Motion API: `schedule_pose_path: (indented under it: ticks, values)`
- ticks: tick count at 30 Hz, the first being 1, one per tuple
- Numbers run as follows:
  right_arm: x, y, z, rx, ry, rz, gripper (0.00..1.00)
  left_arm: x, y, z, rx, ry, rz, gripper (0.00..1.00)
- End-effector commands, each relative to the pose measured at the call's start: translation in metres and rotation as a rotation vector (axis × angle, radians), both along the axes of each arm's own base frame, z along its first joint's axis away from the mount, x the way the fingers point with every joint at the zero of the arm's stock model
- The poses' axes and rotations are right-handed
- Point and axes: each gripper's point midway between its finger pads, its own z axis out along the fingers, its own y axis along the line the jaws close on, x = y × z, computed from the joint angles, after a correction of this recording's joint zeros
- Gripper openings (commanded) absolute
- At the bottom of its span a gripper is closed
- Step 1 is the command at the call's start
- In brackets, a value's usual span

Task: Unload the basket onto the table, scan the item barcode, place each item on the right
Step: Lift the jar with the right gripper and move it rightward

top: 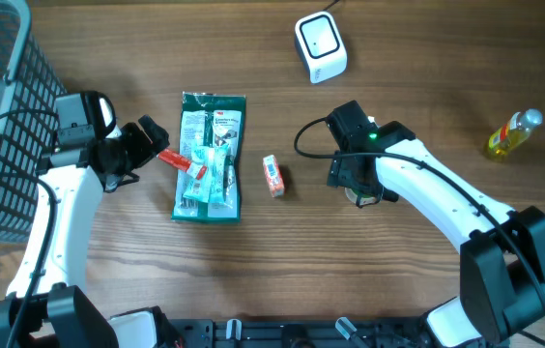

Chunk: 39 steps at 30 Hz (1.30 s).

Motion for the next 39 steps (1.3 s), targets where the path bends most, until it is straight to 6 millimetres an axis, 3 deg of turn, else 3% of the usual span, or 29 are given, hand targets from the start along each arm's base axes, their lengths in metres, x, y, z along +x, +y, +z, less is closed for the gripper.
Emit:
schedule_pose_path:
  ticks: [1,7,16,27,30,33,39]
  values:
    - [-0.004,0.0,-0.006,0.002,0.023,-0.02,0.89,0.003,0.0,0.006,-0.006,-0.016,0.007,1.0]
    - [-0.011,0.0,-0.018,0.016,0.035,-0.017,0.86,0.003,0.0,0.006,-0.006,-0.016,0.007,1.0]
    - [0.0,-0.003,-0.023,-0.004,-0.029,-0.02,0.8,0.003,0.0,0.006,-0.006,-0.016,0.007,1.0]
    - [0.02,-0.005,-0.019,-0.018,-0.104,0.015,1.0,0.003,0.0,0.006,-0.005,-0.017,0.007,1.0]
    - [0.021,0.006,-0.011,0.082,-0.041,0.124,1.0,0.003,0.0,0.006,-0.005,-0.019,0.007,1.0]
    - [0.02,0.003,0.01,0.199,0.04,0.054,1.0,0.003,0.0,0.006,-0.005,-0.019,0.007,1.0]
    - [0.017,-0.002,0.009,0.207,0.059,0.039,1.0,0.003,0.0,0.006,-0.005,-0.019,0.007,1.0]
